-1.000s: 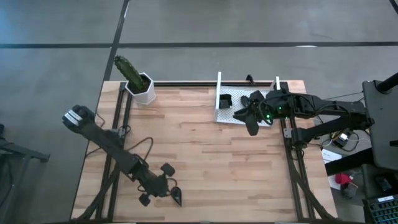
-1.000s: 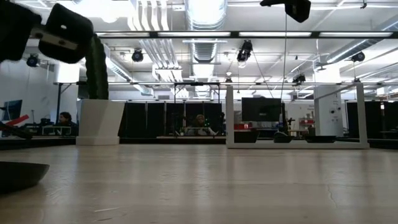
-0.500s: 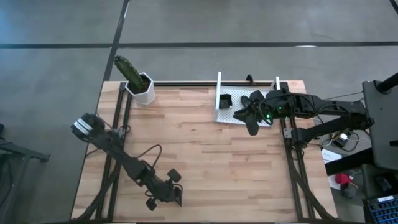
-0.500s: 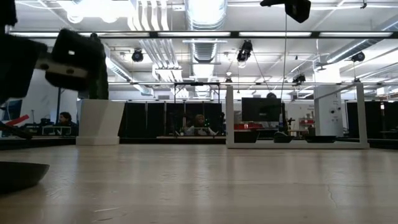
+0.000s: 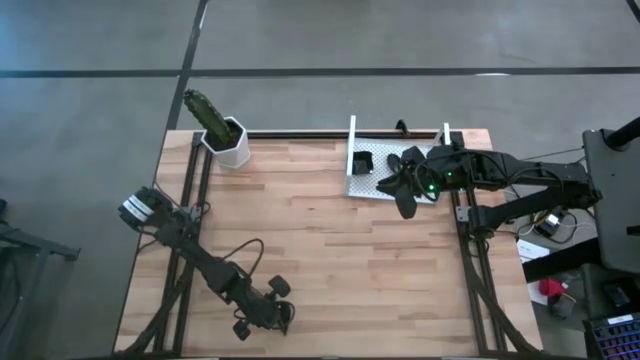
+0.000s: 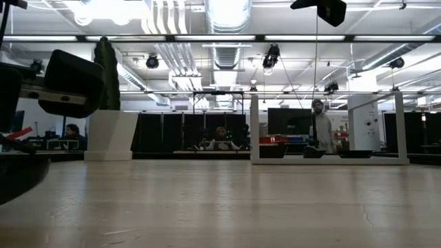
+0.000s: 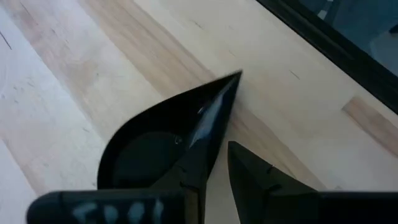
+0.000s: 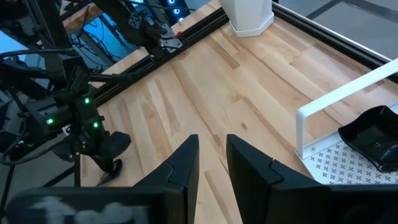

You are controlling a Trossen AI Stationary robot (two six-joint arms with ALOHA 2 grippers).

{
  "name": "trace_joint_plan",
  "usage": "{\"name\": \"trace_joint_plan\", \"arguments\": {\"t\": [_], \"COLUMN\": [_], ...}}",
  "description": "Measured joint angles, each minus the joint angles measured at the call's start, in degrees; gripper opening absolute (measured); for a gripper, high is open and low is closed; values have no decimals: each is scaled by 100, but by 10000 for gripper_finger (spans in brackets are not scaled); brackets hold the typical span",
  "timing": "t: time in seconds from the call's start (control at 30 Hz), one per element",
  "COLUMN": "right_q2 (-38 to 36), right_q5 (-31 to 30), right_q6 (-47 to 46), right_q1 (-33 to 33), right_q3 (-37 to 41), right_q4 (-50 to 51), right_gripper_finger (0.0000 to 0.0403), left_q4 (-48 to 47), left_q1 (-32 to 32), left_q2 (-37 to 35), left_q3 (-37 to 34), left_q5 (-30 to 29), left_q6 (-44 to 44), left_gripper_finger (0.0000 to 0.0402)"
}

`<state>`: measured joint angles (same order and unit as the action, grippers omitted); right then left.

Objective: Pick & Place Mini shaped plates
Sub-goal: Stack the black drop shaped plate on top of the other black drop shaped plates on the shelf

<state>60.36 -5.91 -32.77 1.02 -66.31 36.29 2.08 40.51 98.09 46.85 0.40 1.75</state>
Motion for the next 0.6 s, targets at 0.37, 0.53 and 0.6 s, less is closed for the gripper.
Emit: {"name": "trace_joint_plan", "arguments": {"t": [0.37, 0.53, 0.6], "right_q2": [2, 2, 2], "right_q5": [-1, -2, -1], "right_q6": [0, -2, -2], "right_q1": [0, 0, 0], "right_q3": [1, -1, 1], "right_q4": [-2, -4, -4], "right_gripper_finger": [70, 77, 79], "left_q4": [-41, -77, -134], "left_q1": [0, 0, -2], "left_q2": [-19, -20, -20], "left_q3": [1, 1, 47], "left_q5": [-585, -649, -649], "left_q6": [278, 412, 555], "left_gripper_finger": [57, 48, 27]}}
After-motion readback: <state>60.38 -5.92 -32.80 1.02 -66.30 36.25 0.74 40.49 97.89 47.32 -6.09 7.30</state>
